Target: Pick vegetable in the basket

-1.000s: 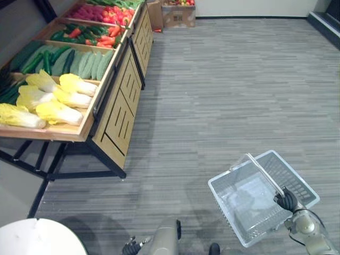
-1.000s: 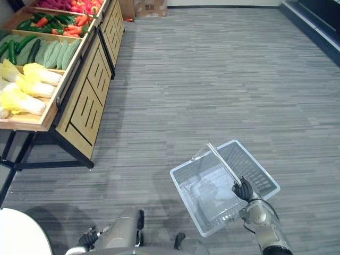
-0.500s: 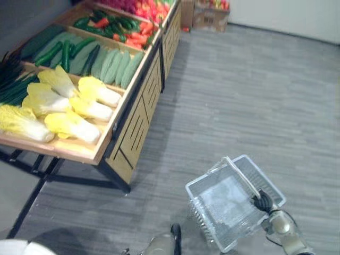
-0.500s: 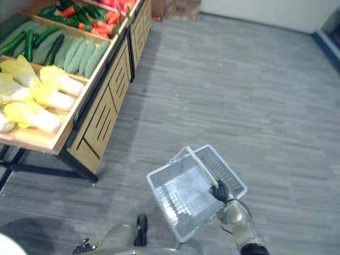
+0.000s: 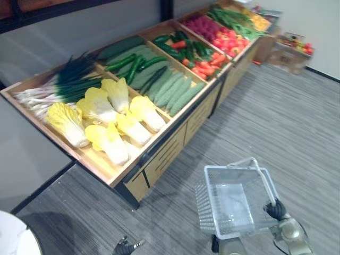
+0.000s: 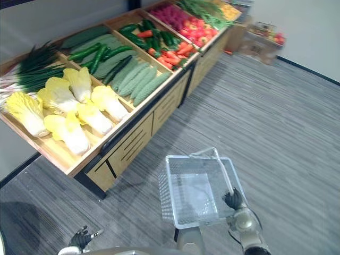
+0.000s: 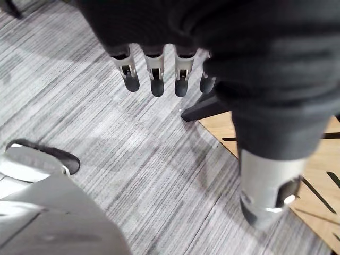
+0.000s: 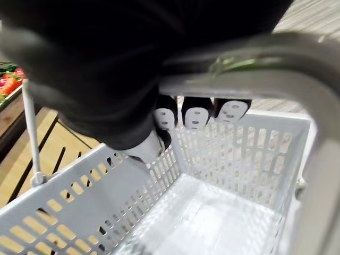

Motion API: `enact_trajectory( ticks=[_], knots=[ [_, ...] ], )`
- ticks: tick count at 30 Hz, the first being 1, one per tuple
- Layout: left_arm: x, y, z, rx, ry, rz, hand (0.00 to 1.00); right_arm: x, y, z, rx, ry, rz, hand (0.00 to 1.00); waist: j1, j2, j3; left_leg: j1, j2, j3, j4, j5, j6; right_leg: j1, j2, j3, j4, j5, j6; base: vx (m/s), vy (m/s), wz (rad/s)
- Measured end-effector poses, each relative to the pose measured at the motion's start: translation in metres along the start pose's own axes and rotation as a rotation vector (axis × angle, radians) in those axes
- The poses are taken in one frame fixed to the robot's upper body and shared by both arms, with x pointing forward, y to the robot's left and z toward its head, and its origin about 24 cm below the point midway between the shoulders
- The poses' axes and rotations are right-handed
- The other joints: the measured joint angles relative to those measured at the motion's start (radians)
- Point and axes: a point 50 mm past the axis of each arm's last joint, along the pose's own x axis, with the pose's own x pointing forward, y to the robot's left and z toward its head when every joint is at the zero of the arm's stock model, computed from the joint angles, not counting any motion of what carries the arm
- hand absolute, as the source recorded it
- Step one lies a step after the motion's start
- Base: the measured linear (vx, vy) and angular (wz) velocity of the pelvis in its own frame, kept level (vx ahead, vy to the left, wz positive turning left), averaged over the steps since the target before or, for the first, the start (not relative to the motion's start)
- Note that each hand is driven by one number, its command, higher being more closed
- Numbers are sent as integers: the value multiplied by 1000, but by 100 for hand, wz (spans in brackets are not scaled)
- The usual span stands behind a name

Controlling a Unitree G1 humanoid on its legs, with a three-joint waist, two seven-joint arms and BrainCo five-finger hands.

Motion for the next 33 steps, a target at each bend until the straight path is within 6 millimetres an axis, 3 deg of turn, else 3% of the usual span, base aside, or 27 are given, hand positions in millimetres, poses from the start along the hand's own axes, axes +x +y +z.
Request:
enact_trajectory(
  ticks=[1, 2, 3, 4, 6, 7, 8, 9, 11, 13, 14, 15, 16, 18, 20, 25, 28, 29, 30, 32, 33],
  knots=[
    [-1, 2, -7, -2, 25, 8, 0, -1, -4, -5, 13, 23, -18, 100, 1, 3, 0, 7, 15, -24, 24, -19, -13, -3, -2, -7, 42, 88, 24, 576, -517, 88],
    [-2, -7, -13, -17, 60, -9, 0, 0, -14, -14, 32, 67, -50, 100, 3, 36, 1, 1, 56, -55, 63, -21, -19, -14, 21, -50, 121, 70, 4, 577, -493, 75],
    [-4, -20, -18, -32, 79, -38, 0, 1, -24, -17, 43, 83, -89, 100, 2, 71, -22, -46, 84, -76, 121, 23, -41, -24, 37, -95, 179, 22, -29, 588, -481, 66],
    [-4, -22, -20, -43, 83, -40, 0, 2, -28, -17, 41, 86, -98, 100, 3, 76, -22, -65, 87, -75, 154, 50, -45, -25, 39, -113, 203, -2, -38, 586, -469, 67],
    [-4, -20, -21, -68, 90, -23, 0, 4, -35, -18, 33, 99, -110, 100, 3, 80, -22, -143, 91, -56, 288, 177, -50, 8, 44, -176, 223, -46, -66, 496, -400, 66],
    [-4, -18, -20, -69, 93, -12, 0, 3, -37, -21, 37, 117, -113, 100, 0, 77, -17, -220, 99, 9, 415, 322, -68, 82, 47, -225, 180, -69, -79, 460, -361, 93],
    [-3, -18, -18, -74, 87, -9, 0, 1, -38, -29, 35, 151, -112, 100, 10, 59, 1, -296, 141, 116, 558, 326, -60, 169, 51, -257, 116, -79, -90, 416, -325, 95],
    [-3, -18, -15, -79, 76, -8, 0, 1, -39, -32, 36, 167, -115, 100, 14, 60, 5, -337, 158, 174, 619, 286, -52, 204, 53, -274, 94, -79, -91, 350, -279, 87],
    [-2, -19, -12, -88, 60, -10, 0, -3, -37, -42, 38, 222, -122, 100, 16, 57, 8, -448, 200, 391, 687, 190, -49, 324, 41, -340, 17, -79, -91, 326, -229, 78],
    [-2, -22, -11, -98, 55, -15, 0, -4, -38, -45, 62, 232, -137, 100, 14, 65, 12, -502, 185, 487, 591, 175, -50, 380, 33, -378, -36, -81, -86, 202, -45, 57],
    [-3, -25, -11, -98, 56, -23, 0, -5, -42, -47, 77, 233, -155, 100, 9, 83, 11, -520, 166, 540, 446, 213, -55, 391, 34, -400, -39, -87, -63, 140, 49, 50],
    [-3, -27, -12, -97, 61, -30, 0, -7, -46, -50, 83, 238, -169, 100, 7, 101, 10, -522, 163, 566, 350, 293, -50, 397, 44, -409, -37, -93, -52, 134, 96, 64],
    [-3, -28, -13, -90, 68, -33, 0, -11, -47, -56, 103, 258, -182, 100, 7, 110, 10, -506, 164, 618, 276, 275, -40, 407, 48, -432, -37, -109, -30, 130, 111, 81],
    [-2, -27, -11, -69, 61, -30, 0, -16, -54, -64, 149, 286, -228, 100, 7, 103, 9, -442, 108, 704, 70, 279, -33, 410, 29, -483, -92, -91, -3, 129, 119, 84],
    [-3, -26, -15, -68, 78, -27, 0, -15, -55, -64, 173, 289, -239, 100, 16, 96, 13, -432, 81, 708, -1, 303, 4, 411, 26, -504, -109, -78, -2, 76, 53, 49],
    [-6, -24, -25, -106, 119, -13, 0, -9, -44, -57, 212, 286, -214, 100, 35, 81, 13, -333, 46, 711, -120, 340, 5, 450, 9, -452, -90, -78, -2, 56, -6, 10],
    [-7, -27, -30, -123, 140, -17, 0, -9, -28, -57, 257, 300, -187, 100, 26, 94, 4, -257, 33, 723, -275, 354, -1, 361, -45, -440, 164, -115, 30, -79, 35, 7],
    [-7, -25, -30, -104, 140, -20, 0, -9, -19, -57, 274, 310, -168, 100, 15, 90, 4, -239, 36, 724, -296, 356, -1, 282, -83, -399, 346, -101, 42, -11, 27, 23],
    [-7, -23, -30, -92, 139, -18, 0, -10, -15, -56, 281, 314, -159, 100, 15, 77, 8, -227, 35, 724, -300, 358, -4, 247, -101, -363, 427, -85, 54, 43, 42, 20],
    [-8, -12, -34, -74, 150, 3, 0, -11, -2, -56, 308, 329, -132, 100, 19, 42, 5, -180, 33, 693, -294, 359, 0, 147, -124, -225, 658, 66, 86, 73, 20, 30],
    [-7, -10, -34, -71, 149, 7, 0, -11, -1, -57, 315, 331, -132, 100, 11, 58, 4, -171, 38, 671, -287, 356, 3, 141, -123, -212, 691, 75, 96, 132, -16, 73]
  ],
)
